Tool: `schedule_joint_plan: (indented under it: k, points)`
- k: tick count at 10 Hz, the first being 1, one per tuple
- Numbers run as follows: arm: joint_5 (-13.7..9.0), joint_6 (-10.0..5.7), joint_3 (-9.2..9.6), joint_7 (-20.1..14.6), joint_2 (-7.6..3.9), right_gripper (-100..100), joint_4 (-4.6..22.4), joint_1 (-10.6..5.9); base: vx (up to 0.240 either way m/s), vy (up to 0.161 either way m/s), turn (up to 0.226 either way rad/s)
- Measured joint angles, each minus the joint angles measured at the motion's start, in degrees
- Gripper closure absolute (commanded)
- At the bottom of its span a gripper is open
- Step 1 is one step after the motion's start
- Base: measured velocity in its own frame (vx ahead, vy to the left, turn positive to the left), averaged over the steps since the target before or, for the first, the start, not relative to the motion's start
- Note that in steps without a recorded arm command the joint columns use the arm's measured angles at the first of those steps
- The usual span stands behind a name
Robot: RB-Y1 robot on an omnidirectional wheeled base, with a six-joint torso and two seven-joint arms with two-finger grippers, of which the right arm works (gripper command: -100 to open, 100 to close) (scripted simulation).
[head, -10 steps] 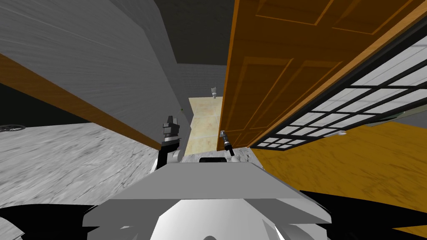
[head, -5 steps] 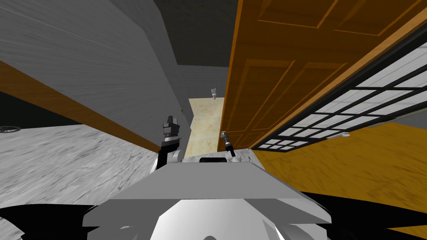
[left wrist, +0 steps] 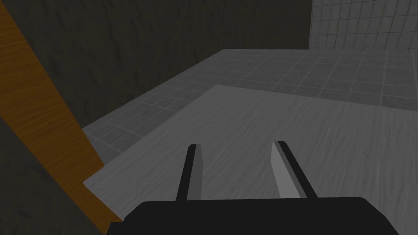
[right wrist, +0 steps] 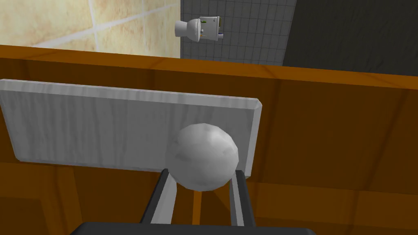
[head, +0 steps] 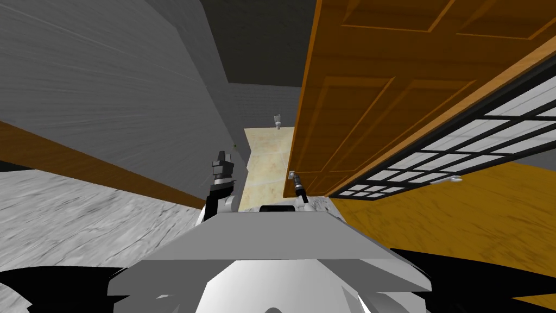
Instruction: Push the door open
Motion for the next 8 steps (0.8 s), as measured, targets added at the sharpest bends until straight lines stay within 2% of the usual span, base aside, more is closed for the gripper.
schedule_joint_plan:
  k: [1,2,5,7,8]
  points:
    - [-0.62,-1.74,-1.04,0.45,-0.37,-100,3.57,-2.01,-0.016,0.040,-0.041]
    - [-0.78,-2.27,-1.21,0.50,-0.65,-100,4.13,-2.47,-0.160,0.021,-0.027]
    - [-0.84,-1.51,-1.02,0.14,-0.73,-100,3.47,-2.37,-0.216,0.014,-0.031]
    - [-0.98,-1.37,-1.00,-0.10,-0.22,-100,3.36,-2.54,-0.228,0.065,-0.036]
    - [-0.99,-0.86,-0.89,-0.26,0.21,-100,2.35,-2.14,-0.197,0.066,-0.037]
